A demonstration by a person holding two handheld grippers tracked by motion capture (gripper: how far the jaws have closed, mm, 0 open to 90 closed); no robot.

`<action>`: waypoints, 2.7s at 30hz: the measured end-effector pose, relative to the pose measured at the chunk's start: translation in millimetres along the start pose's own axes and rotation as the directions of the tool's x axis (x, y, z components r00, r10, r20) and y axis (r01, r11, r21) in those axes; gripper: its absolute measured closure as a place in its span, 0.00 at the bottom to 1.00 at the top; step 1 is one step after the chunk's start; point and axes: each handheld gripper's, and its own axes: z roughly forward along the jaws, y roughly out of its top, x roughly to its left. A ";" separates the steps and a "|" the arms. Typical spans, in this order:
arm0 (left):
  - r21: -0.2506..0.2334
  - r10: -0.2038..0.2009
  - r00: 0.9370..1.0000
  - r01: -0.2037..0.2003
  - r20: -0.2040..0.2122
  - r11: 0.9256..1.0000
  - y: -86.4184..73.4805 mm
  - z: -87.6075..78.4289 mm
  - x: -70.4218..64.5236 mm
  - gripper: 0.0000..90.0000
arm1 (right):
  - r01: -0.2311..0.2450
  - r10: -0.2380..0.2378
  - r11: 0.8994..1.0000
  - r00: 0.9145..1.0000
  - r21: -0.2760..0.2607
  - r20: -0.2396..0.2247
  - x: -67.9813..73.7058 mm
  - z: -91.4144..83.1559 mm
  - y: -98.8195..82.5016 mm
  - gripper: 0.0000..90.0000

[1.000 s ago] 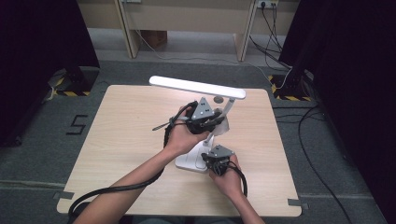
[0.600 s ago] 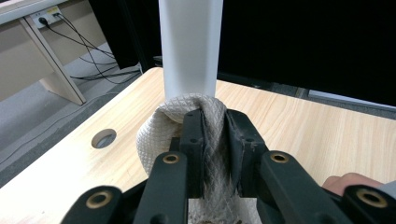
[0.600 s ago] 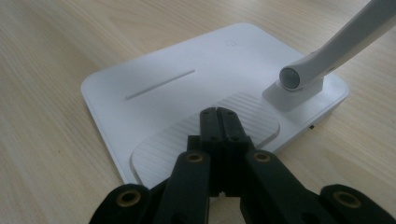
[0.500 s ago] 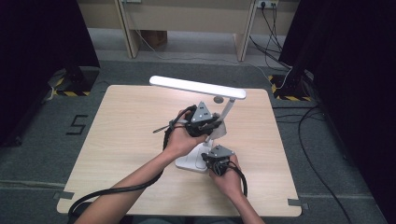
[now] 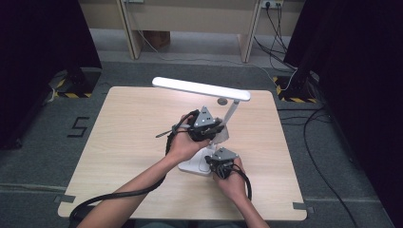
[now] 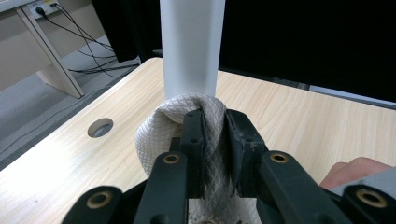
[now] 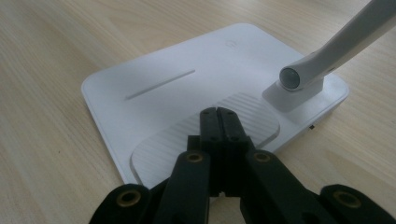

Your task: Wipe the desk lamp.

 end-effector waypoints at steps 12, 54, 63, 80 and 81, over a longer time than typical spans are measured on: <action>0.012 -0.002 1.000 0.002 -0.003 1.000 -6.8 2.9 0.2 0.86 | -0.002 0.002 1.000 1.000 -0.001 -0.001 -0.1 0.2 -0.1 1.00; 0.044 -0.038 0.999 0.038 -0.008 0.998 -39.1 15.6 3.2 0.87 | -0.004 0.004 1.000 1.000 -0.005 -0.003 0.2 0.1 -0.5 1.00; 0.066 -0.040 0.999 0.040 -0.012 0.997 -45.2 18.8 3.9 0.87 | -0.010 0.009 1.000 1.000 -0.004 -0.006 0.1 0.0 -0.8 1.00; 0.141 -0.063 0.998 0.062 0.001 0.988 -73.5 32.5 11.0 0.86 | -0.007 0.007 1.000 1.000 -0.006 -0.002 0.0 0.6 -0.7 1.00; 0.139 -0.070 0.998 0.069 0.002 0.988 -74.4 33.2 11.1 0.86 | -0.008 0.008 1.000 1.000 -0.006 -0.004 -0.1 0.7 -0.7 1.00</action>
